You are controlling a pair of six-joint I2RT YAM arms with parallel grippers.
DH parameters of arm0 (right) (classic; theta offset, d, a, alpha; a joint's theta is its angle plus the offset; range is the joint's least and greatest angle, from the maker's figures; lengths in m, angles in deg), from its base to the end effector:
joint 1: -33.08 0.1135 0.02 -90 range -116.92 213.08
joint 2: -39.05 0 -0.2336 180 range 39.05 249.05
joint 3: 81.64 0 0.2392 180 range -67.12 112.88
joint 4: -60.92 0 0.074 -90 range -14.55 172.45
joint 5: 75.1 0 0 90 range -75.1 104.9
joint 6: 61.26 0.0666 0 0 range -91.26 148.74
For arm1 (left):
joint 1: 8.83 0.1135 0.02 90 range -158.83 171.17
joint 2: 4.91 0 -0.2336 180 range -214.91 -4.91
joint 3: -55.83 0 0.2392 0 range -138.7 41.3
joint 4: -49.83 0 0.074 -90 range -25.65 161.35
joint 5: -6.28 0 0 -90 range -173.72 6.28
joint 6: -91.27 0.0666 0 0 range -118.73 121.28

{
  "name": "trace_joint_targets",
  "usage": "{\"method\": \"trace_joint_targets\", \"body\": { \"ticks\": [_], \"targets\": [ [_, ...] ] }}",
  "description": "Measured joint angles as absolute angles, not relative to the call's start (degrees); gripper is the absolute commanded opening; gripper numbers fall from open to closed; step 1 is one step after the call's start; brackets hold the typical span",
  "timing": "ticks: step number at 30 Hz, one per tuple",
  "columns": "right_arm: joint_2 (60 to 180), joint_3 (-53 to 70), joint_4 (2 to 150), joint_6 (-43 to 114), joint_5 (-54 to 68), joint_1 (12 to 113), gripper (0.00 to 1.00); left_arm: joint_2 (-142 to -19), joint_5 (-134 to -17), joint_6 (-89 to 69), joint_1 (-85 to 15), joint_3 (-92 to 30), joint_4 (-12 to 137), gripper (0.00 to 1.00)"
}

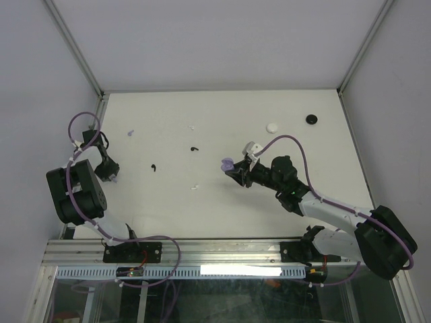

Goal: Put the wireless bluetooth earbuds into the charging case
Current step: Move the earbud to the center of the board.

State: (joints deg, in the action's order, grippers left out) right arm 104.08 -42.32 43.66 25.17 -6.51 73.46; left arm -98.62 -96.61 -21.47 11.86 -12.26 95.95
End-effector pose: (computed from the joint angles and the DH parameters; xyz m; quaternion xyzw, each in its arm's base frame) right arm 0.1910 0.1944 0.2015 -0.3909 0.6446 0.3361 0.5645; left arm 0.2701 0.1179 0.1113 -0.3795 0.9049 0.1080 0.1596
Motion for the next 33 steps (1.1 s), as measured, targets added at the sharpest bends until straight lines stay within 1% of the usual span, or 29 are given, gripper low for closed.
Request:
{"method": "trace_joint_targets", "body": {
  "ticks": [3,7,14,19,24,28,33],
  "targets": [
    [104.08,-42.41,43.66,25.17,-6.35,73.46,0.0,-98.91,-95.51,-21.07,11.86,-12.59,96.19,0.21],
    [104.04,-42.41,43.66,25.17,-6.31,73.46,0.0,-99.19,-94.58,-20.46,11.77,-12.92,96.49,0.18],
    [103.87,-42.56,43.66,25.19,-6.22,73.46,0.0,-98.95,-93.55,-20.51,9.3,-12.92,98.07,0.21],
    [103.41,-42.62,43.66,25.17,-6.03,73.46,0.0,-98.12,-91.06,-22.21,4.91,-12.57,100.34,0.22],
    [103.03,-42.62,43.66,25.19,-5.92,73.48,0.0,-97.86,-89.18,-25.07,-0.8,-12.43,101.87,0.27],
    [102.64,-42.62,43.66,25.21,-5.94,73.48,0.0,-97.75,-87.6,-26.73,-5.13,-12.46,102.51,0.28],
    [102.62,-42.62,43.66,25.23,-5.96,73.46,0.0,-97.51,-86.49,-27.26,-6.57,-12.41,103.58,0.29]
  ]
}}
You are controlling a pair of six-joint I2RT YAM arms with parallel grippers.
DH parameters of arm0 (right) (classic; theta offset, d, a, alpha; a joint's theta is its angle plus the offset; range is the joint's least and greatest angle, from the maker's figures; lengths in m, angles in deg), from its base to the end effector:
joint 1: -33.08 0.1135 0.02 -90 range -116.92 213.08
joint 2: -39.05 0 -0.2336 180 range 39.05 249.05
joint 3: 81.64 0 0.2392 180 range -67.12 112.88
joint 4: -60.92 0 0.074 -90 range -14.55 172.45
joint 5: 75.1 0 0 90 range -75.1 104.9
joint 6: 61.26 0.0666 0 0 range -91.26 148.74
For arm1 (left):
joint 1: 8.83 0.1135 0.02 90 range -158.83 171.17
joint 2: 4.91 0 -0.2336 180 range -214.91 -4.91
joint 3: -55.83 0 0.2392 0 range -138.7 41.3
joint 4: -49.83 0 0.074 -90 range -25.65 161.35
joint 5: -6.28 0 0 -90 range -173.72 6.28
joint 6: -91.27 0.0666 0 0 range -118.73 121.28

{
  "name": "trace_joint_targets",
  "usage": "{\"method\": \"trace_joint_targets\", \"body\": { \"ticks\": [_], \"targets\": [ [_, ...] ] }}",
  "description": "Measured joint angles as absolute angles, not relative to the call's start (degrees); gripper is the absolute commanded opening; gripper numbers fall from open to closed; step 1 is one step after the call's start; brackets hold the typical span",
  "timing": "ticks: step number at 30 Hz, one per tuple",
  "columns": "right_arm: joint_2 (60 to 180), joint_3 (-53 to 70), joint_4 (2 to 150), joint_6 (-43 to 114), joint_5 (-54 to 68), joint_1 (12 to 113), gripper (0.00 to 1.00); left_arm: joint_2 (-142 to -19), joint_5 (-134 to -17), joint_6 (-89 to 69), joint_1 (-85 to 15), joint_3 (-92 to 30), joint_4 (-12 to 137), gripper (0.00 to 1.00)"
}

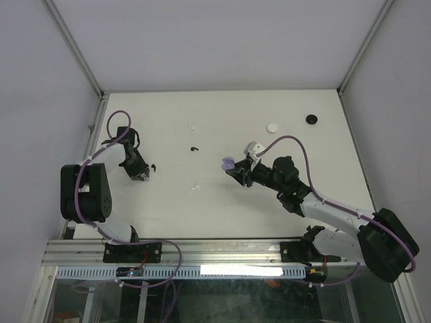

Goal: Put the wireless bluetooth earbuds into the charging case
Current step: Move the earbud to the center of the board.

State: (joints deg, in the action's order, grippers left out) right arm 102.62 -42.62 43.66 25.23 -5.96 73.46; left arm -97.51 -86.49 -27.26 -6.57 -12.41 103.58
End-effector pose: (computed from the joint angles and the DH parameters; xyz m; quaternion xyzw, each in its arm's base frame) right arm 0.1893 0.1922 0.2060 -0.3868 0.6400 0.3344 0.5735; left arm 0.2771 0.0142 0.1107 -0.2664 0.9580 -0.0001 0.1063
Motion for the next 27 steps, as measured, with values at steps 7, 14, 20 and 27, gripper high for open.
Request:
{"method": "trace_joint_targets", "body": {
  "ticks": [7,14,20,27],
  "targets": [
    [102.62,-42.62,43.66,25.37,-6.13,73.46,0.0,-97.38,-86.79,-26.6,-8.12,-12.41,105.26,0.29],
    [102.62,-42.62,43.66,25.41,-6.55,73.46,0.0,-97.38,-89.92,-25.4,-8.17,-13.31,106.59,0.3],
    [102.62,-42.62,43.66,25.43,-6.64,73.46,0.0,-97.81,-91.38,-24.16,-8.71,-15.1,106.72,0.3],
    [102.62,-42.62,43.66,25.47,-6.92,73.46,0.0,-99.34,-91.58,-23.22,-10.05,-15.69,106.77,0.29]
  ]
}}
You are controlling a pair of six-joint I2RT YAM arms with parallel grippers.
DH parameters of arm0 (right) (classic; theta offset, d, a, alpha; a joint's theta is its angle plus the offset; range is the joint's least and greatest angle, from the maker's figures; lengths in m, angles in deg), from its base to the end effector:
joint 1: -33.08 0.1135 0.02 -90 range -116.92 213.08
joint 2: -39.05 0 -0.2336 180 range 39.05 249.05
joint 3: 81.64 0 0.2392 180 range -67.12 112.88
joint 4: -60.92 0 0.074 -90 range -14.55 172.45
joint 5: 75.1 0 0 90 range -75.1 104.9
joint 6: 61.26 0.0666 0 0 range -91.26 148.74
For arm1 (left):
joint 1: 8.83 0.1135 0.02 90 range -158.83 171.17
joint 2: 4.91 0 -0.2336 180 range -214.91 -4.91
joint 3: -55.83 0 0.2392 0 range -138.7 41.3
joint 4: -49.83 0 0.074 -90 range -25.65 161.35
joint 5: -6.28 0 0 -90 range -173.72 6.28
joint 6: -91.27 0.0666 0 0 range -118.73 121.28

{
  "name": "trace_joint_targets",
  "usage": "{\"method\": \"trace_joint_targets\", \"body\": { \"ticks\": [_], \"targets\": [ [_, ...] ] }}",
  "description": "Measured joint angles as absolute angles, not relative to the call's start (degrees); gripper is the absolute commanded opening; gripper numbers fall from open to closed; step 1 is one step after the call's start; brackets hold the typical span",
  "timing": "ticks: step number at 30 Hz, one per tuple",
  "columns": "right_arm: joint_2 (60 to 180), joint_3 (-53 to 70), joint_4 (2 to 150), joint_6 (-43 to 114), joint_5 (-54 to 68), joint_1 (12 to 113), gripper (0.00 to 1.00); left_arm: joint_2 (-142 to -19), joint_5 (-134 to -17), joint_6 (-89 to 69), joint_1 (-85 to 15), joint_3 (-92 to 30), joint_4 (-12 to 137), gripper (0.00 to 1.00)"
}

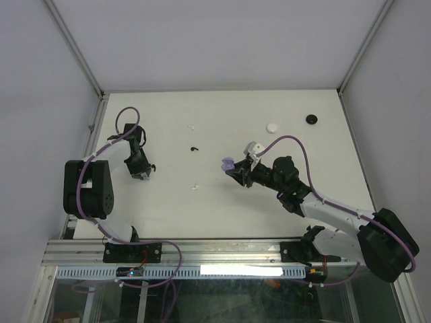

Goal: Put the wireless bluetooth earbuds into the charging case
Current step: Move the earbud to the center of the board, then pick up the earbud from the center of the board.

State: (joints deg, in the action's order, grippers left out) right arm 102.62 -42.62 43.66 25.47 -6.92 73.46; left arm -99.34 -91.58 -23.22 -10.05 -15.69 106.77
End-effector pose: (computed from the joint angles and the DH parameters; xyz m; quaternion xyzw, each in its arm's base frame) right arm 0.1884 0.1927 0.2061 -0.3901 0.6377 0.3411 0.5698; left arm 0.2832 0.0031 0.1155 -0.2064 0.9721 0.0469 0.1012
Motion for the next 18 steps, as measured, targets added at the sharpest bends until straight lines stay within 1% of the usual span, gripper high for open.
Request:
{"method": "trace_joint_targets", "body": {
  "ticks": [7,18],
  "targets": [
    [102.62,-42.62,43.66,25.61,-7.01,73.46,0.0,-99.87,-91.82,-23.17,-10.39,-15.69,106.81,0.27],
    [102.62,-42.62,43.66,25.65,-7.34,73.46,0.0,-100.39,-93.26,-22.04,-11.75,-15.69,106.55,0.16]
  ]
}}
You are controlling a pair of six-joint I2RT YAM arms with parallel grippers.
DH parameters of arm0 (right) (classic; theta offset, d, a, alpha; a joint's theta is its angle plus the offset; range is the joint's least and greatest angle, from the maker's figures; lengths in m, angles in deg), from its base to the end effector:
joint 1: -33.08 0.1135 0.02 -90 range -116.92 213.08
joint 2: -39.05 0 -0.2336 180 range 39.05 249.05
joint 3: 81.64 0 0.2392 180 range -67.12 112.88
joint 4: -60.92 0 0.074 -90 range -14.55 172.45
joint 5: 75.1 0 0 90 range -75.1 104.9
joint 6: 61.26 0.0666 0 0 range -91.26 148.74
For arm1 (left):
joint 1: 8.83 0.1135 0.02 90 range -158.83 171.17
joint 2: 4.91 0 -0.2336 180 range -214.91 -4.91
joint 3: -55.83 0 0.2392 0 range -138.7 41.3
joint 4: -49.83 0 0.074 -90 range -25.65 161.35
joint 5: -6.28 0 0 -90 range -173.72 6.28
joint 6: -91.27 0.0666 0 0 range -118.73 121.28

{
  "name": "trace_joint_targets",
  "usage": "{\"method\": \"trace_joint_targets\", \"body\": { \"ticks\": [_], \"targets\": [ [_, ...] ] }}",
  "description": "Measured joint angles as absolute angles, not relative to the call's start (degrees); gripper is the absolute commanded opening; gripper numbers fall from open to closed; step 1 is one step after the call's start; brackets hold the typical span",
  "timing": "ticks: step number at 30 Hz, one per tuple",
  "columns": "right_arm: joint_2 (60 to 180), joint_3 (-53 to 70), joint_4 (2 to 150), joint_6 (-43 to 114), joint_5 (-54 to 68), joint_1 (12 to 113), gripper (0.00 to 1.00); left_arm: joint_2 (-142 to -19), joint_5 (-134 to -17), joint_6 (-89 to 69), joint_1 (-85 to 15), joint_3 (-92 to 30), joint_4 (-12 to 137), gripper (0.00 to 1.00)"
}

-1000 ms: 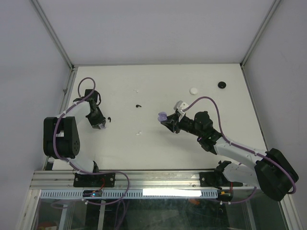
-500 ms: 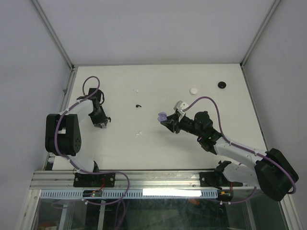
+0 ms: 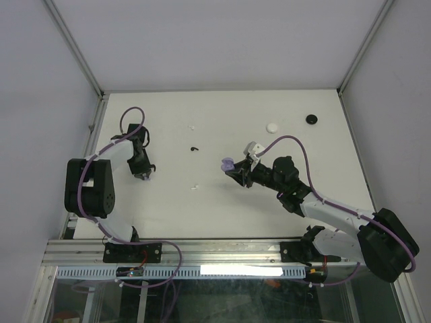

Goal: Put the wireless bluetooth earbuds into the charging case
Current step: Pick up the earbud from the center of the board.

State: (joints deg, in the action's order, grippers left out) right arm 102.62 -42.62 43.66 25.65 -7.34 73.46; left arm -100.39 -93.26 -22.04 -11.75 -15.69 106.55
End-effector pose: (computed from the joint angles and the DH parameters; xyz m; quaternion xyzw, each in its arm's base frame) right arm 0.1879 0.1929 0.2061 -0.3911 0.6370 0.3444 0.5680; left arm 0.2837 -0.0034 0.1111 -0.1825 0.9764 0.0623 0.0977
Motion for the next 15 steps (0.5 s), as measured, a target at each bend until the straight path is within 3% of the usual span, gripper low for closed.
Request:
{"method": "trace_joint_targets", "body": {
  "ticks": [8,15],
  "targets": [
    [102.99,-42.58,43.88,25.71,-9.78,73.46,0.0,-98.01,-94.2,-20.05,-16.19,-15.78,106.33,0.11],
    [103.84,-42.58,43.66,27.0,-12.32,73.46,0.0,-88.33,-94.16,-16.29,-21.32,-17.35,104.08,0.1]
  ]
}}
